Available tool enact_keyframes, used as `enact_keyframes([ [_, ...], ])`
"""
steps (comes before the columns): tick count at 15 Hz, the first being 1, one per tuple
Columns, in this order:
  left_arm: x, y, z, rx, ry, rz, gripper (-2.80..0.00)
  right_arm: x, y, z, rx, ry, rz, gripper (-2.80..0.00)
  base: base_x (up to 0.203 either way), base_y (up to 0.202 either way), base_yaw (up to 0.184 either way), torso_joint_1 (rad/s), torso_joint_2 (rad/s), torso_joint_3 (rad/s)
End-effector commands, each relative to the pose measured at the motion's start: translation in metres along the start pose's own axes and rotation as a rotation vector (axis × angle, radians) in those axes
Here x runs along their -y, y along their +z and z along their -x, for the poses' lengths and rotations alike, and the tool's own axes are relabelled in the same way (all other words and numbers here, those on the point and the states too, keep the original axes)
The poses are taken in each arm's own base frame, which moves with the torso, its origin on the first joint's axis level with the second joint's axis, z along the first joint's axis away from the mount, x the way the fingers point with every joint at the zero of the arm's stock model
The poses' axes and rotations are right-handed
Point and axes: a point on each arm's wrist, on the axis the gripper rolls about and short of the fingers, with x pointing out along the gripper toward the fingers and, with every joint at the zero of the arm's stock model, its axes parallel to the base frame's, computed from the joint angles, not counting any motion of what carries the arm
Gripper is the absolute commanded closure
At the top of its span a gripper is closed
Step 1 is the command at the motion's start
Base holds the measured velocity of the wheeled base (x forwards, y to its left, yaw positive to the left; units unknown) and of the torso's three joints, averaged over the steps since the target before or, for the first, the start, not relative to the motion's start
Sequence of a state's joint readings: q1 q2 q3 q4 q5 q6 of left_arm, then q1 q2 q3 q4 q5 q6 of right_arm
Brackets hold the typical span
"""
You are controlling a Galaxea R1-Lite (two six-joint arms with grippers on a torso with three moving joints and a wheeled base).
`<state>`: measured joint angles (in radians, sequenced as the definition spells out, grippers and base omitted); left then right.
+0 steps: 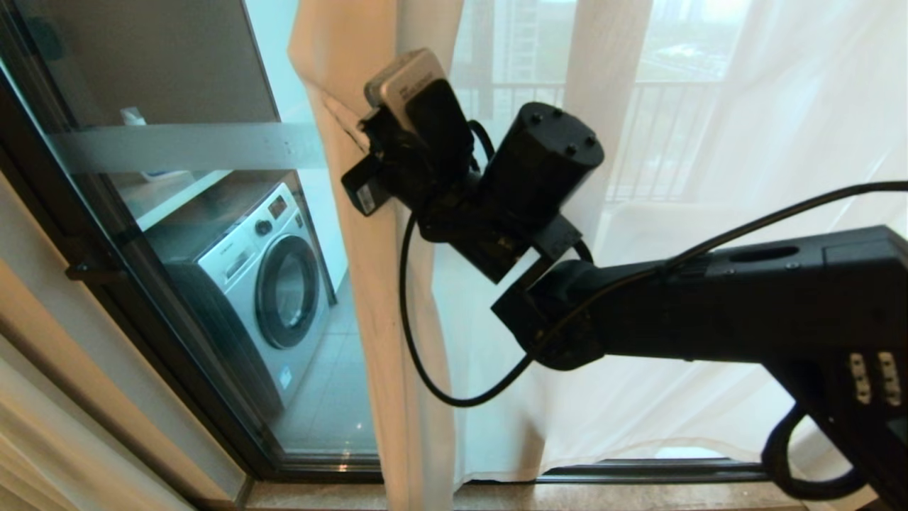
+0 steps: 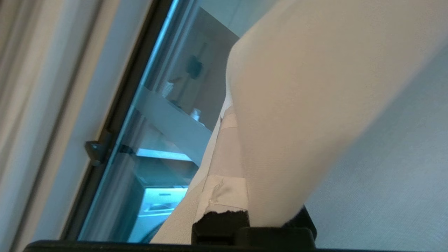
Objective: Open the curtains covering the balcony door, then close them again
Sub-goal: Close the inner curtains on both sides
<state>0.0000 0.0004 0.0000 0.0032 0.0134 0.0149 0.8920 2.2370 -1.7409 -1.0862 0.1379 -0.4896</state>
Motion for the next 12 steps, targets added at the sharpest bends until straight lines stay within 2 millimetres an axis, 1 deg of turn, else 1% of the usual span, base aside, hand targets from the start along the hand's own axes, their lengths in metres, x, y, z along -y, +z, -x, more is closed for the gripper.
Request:
enact_keyframes([
  [1,0.0,0.0,0.0,0.0,-0.001,0.0,0.0,-0.011,-0.001,-0.001,0.005,0.018,-0.006,0.0,0.0,0.0,0.0,0.0,0.0,0.0],
  [3,0.0,0.0,0.0,-0.001,0.0,0.0,0.0,-0.021,-0.001,-0.002,0.006,0.034,-0.005,0.0,0.0,0.0,0.0,0.0,0.0,0.0],
  [6,0.0,0.0,0.0,-0.001,0.0,0.0,0.0,-0.02,0.002,-0.003,0.017,0.026,-0.006,0.0,0.0,0.0,0.0,0.0,0.0,0.0],
  [9,0.0,0.0,0.0,-0.001,0.0,0.0,0.0,-0.007,0.015,-0.011,0.075,-0.016,0.007,0.0,0.0,0.0,0.0,0.0,0.0,0.0],
  [12,0.0,0.0,0.0,-0.001,0.0,0.0,0.0,0.016,0.02,-0.015,0.108,-0.069,0.034,0.0,0.0,0.0,0.0,0.0,0.0,0.0],
])
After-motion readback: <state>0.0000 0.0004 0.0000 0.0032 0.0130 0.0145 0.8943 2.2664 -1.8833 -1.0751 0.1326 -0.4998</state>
